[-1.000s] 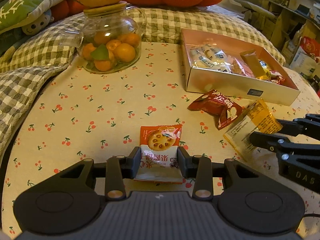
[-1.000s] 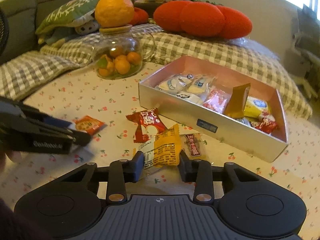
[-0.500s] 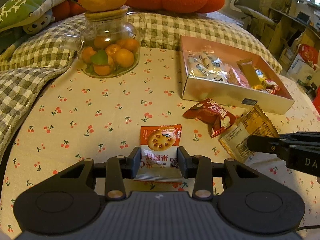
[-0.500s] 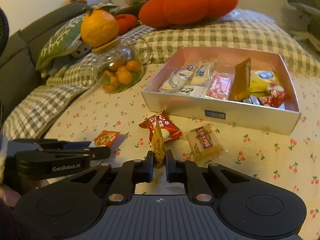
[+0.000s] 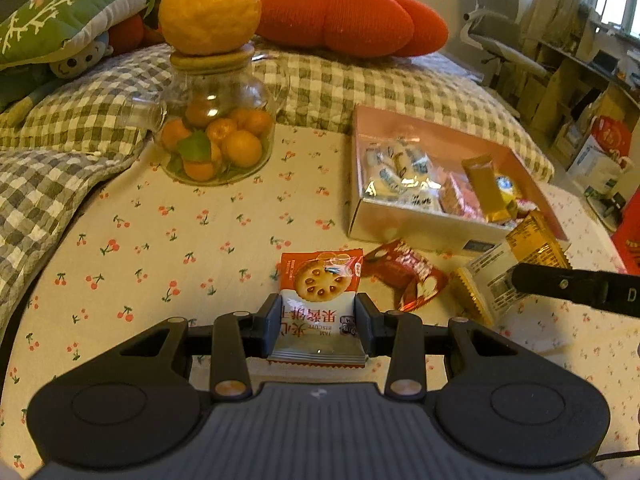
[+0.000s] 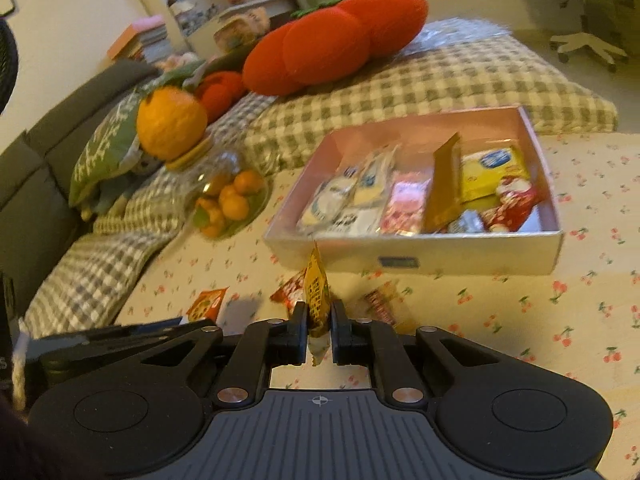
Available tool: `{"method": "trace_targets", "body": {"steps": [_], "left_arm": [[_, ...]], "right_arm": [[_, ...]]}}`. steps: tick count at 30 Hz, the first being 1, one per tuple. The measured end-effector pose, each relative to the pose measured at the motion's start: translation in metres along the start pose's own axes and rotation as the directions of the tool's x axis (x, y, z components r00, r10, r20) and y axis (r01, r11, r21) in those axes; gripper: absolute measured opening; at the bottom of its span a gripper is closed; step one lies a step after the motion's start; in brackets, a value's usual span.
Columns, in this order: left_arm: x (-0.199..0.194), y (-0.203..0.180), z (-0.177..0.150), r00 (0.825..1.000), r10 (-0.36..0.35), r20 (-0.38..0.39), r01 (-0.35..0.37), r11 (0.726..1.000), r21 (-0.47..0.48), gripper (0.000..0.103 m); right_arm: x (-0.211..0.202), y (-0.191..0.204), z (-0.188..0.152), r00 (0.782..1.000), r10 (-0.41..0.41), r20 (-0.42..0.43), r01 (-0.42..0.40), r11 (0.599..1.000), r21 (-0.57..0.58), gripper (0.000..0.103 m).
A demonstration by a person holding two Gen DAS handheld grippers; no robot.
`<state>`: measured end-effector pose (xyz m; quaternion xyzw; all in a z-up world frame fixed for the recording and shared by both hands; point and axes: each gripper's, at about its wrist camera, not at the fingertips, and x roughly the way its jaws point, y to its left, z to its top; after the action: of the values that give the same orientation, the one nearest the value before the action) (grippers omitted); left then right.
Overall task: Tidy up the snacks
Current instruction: 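Carry the cookie packet and yellow wafer packet over the silver box with both tools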
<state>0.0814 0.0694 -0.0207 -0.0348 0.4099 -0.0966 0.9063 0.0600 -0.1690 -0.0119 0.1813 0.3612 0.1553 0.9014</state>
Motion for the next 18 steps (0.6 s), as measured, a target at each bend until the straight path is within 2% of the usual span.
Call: {"method": "trace_targets", "body": {"steps": [9, 18], "left_arm": [[0.000, -0.012, 0.014, 0.999, -0.014, 0.032, 0.015, 0.999, -0.031, 0.036], [0.008, -0.041, 0.030, 0.997, -0.044, 0.067, 0.048, 0.998, -0.049, 0.036]], "right_arm": [[-0.024, -0.033, 0.025, 0.994, -0.038, 0.099, 0.028, 0.995, 0.101, 0.010], [-0.040, -0.075, 0.045, 0.978, -0.107, 0.182, 0.065, 0.973, 0.221, 0.010]]}}
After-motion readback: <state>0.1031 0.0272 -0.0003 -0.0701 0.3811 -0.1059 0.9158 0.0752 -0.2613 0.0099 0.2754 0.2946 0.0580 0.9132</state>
